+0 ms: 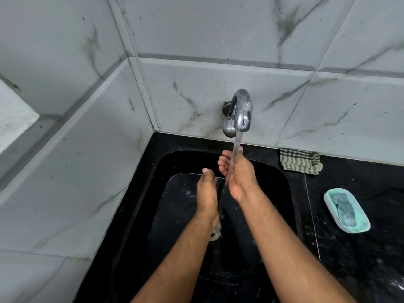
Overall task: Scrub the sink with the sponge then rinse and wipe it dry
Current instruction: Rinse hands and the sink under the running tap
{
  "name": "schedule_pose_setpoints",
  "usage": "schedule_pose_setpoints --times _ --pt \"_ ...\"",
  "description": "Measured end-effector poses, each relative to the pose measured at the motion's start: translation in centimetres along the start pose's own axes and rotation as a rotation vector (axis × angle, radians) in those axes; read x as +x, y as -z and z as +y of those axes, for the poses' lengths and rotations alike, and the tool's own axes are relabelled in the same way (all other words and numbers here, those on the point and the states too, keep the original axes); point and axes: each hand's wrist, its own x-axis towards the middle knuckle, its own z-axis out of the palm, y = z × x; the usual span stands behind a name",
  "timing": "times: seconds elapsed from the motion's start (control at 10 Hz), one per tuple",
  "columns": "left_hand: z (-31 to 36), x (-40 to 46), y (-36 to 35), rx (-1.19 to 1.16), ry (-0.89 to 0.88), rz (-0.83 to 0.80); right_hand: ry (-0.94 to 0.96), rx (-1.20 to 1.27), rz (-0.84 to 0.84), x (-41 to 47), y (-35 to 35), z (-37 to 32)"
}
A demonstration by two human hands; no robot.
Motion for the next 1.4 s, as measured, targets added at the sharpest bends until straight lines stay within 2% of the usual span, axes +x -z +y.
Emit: schedule_pose_setpoints --times 0.1,0.2,0.3,0.5,0.7,0.8,1.0,1.1,1.2,1.3,1.4 --pt "0.5 -0.6 -1.1 -0.174 0.068 0.025 -0.126 0.222 0.056 -1.9 0.0 1.2" --pt "-0.2 -1.0 -1.5 -0.245 0.142 0.03 -0.241 0.482 0.127 -3.7 0.7 2.9" --pt "-0.7 -1.1 -0.7 -0.262 0.182 0.117 -0.313 0.596 0.207 -4.3 1.5 4.6" --pt "-1.3 -0.7 -1.1 -0.267 0.329 0.145 -0.287 0.681 0.275 -4.1 2.1 5.6" --pt "-1.9 0.4 -1.7 -0.185 0.339 0.196 -0.207 0.433 0.293 -3.5 2.1 5.5" --pt "-1.6 0.6 -1.6 -0.2 0.327 0.182 -0.204 0.39 0.295 -3.1 1.9 5.7" --pt "-1.2 0.8 -0.8 -0.088 0.322 0.148 -0.238 0.335 0.324 -2.8 1.0 5.8" --pt "1.7 1.1 0.1 -0.155 0.403 0.055 -0.194 0.422 0.239 -2.5 -2.0 4.6" --pt "6.6 2.1 2.1 -1.412 0.444 0.519 -0.244 0.444 0.138 -1.2 -6.5 3.9" --pt "6.8 4.3 4.7 -0.846 0.171 0.343 -0.308 0.322 0.118 0.3 -8.7 5.2" --pt "5.2 5.0 5.1 -0.634 0.132 0.408 -0.335 0.311 0.144 0.2 -6.6 7.0"
